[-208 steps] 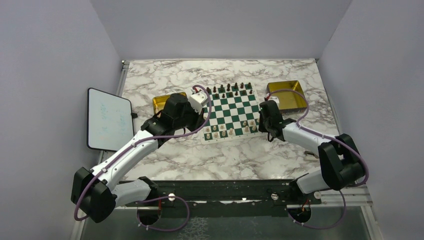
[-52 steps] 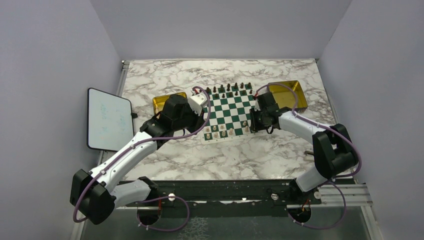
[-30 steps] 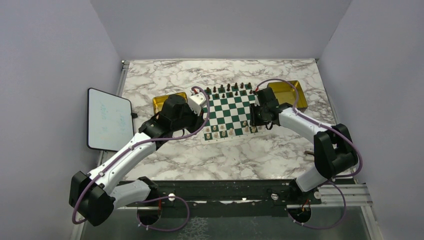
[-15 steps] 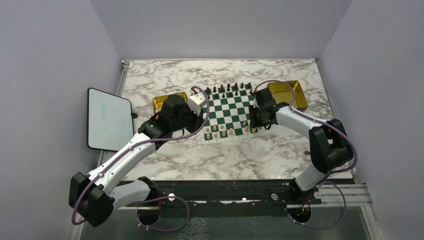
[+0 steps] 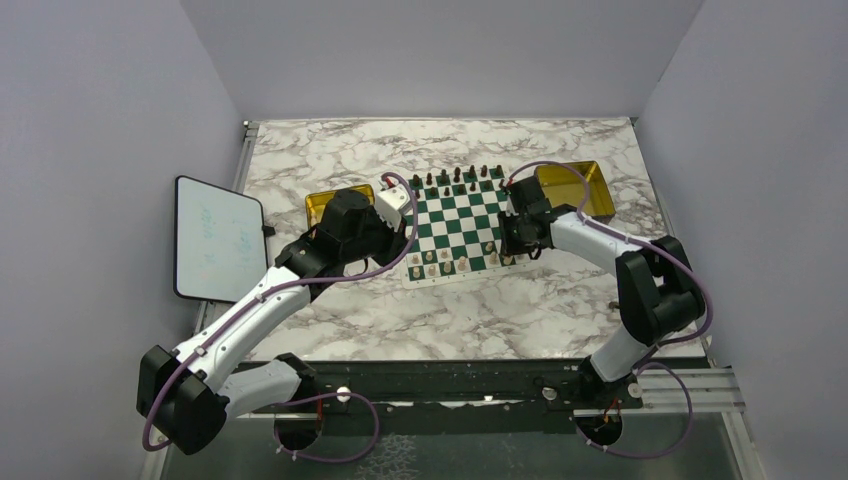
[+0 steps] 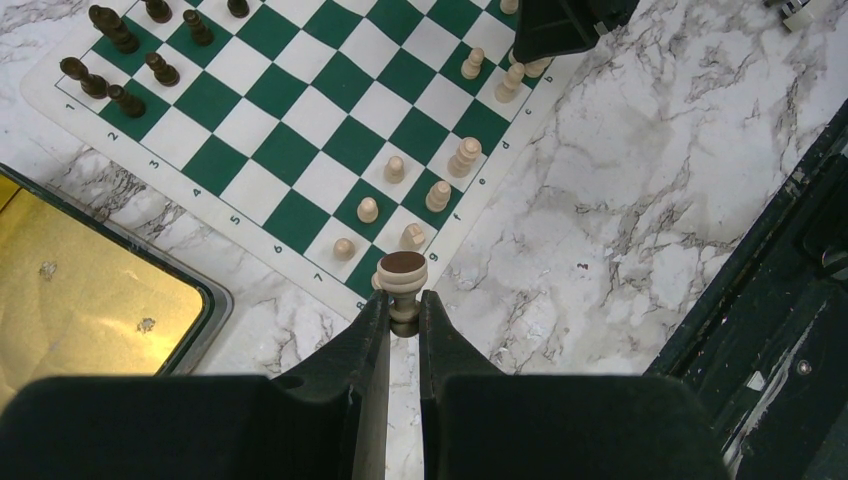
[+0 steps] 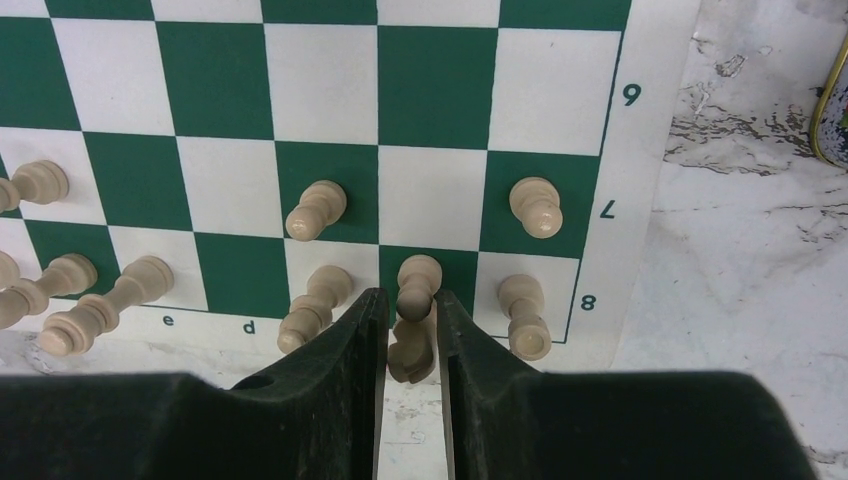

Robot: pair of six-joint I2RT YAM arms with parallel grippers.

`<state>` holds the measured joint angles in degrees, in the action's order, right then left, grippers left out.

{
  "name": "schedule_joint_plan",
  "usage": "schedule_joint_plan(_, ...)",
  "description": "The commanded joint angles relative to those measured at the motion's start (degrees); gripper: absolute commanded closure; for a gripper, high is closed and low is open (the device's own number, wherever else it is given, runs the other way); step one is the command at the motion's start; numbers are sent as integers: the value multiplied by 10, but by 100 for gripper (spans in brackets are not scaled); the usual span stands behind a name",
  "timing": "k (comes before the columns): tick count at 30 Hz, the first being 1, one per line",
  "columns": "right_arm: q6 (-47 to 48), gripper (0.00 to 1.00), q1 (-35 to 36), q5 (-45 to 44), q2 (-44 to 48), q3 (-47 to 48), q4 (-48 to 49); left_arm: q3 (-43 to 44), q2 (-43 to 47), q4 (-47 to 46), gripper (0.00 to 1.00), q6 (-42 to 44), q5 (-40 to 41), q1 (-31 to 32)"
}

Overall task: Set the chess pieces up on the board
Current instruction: Adjust the chess piece on the chessboard.

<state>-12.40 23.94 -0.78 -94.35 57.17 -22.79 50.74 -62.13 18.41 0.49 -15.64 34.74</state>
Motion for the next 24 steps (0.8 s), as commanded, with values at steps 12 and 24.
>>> schedule_joint_plan(12,-6,64,6,-22,-13,19,10,-5,11,-13,91,7,-8,3)
schedule_joint_plan(24,-4,76,7,-21,-17,26,8,-5,12,-13,91,6,-10,3)
